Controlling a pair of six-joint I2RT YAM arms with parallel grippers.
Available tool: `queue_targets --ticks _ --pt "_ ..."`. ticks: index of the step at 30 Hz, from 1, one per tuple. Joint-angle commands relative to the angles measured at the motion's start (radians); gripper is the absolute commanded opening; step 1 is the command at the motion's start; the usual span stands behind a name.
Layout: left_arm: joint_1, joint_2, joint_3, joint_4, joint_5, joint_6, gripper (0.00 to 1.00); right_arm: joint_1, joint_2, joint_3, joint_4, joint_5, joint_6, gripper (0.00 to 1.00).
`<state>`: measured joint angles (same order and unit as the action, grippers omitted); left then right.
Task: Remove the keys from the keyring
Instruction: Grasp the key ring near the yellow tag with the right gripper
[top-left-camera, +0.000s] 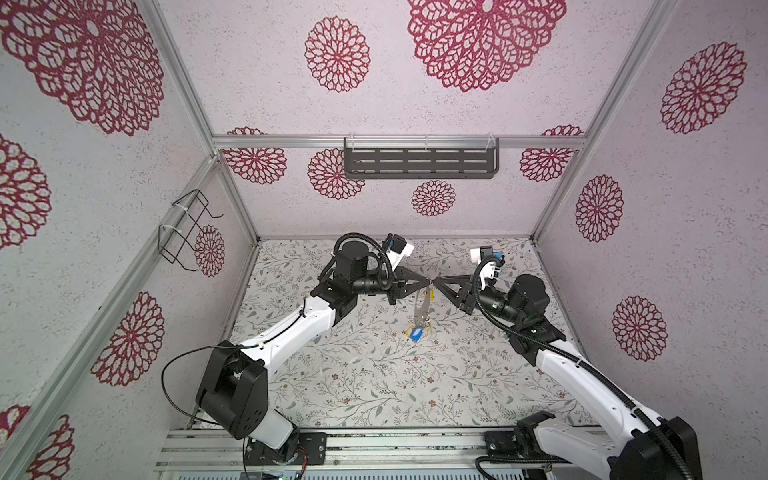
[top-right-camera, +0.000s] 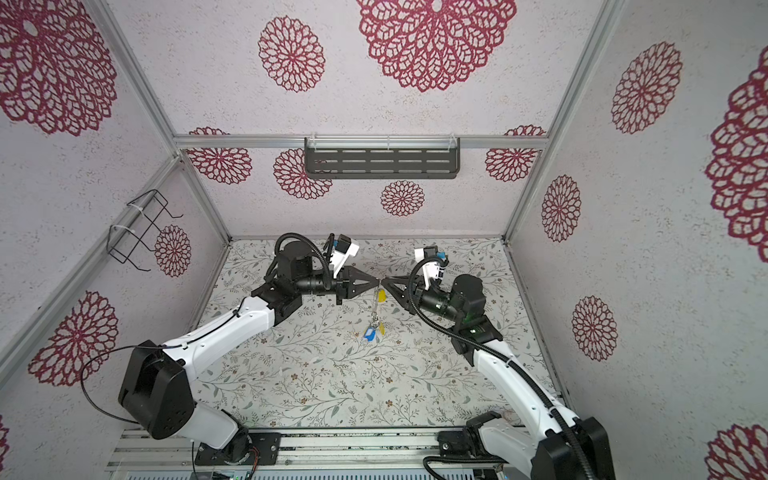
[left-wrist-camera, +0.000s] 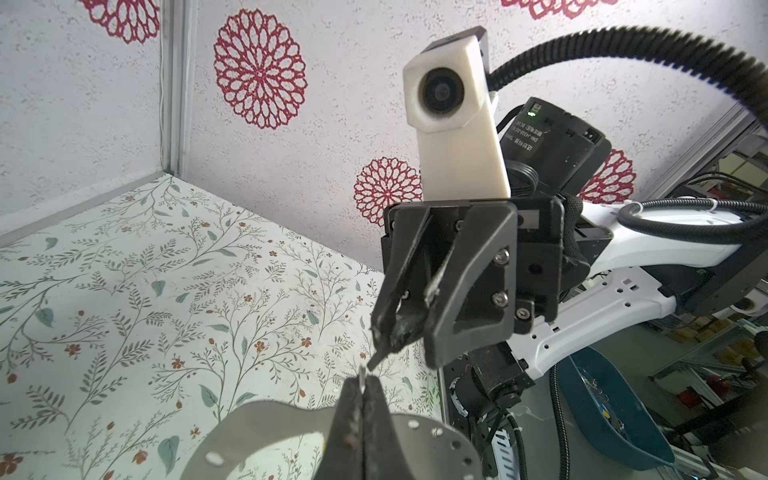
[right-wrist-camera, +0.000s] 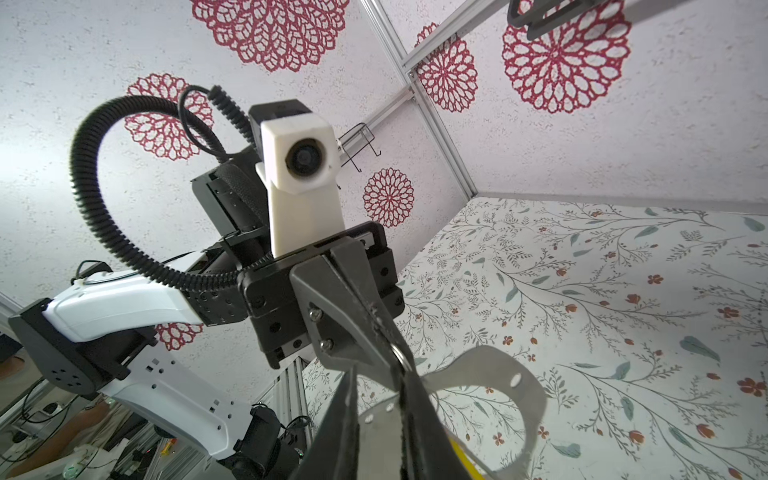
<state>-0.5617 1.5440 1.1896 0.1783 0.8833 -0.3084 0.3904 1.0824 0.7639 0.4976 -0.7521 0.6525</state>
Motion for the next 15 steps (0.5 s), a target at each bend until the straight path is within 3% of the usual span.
queue_targets --ticks 1,15 --pt "0.008 -0.037 0.010 0.047 0.023 -0.009 0.00 -0.007 0.005 0.003 0.074 -0.025 0.033 0.22" --pt "0.007 -0.040 0.004 0.152 0.041 -0.103 0.00 -0.022 0.060 -0.002 0.218 -0.054 0.148 0.21"
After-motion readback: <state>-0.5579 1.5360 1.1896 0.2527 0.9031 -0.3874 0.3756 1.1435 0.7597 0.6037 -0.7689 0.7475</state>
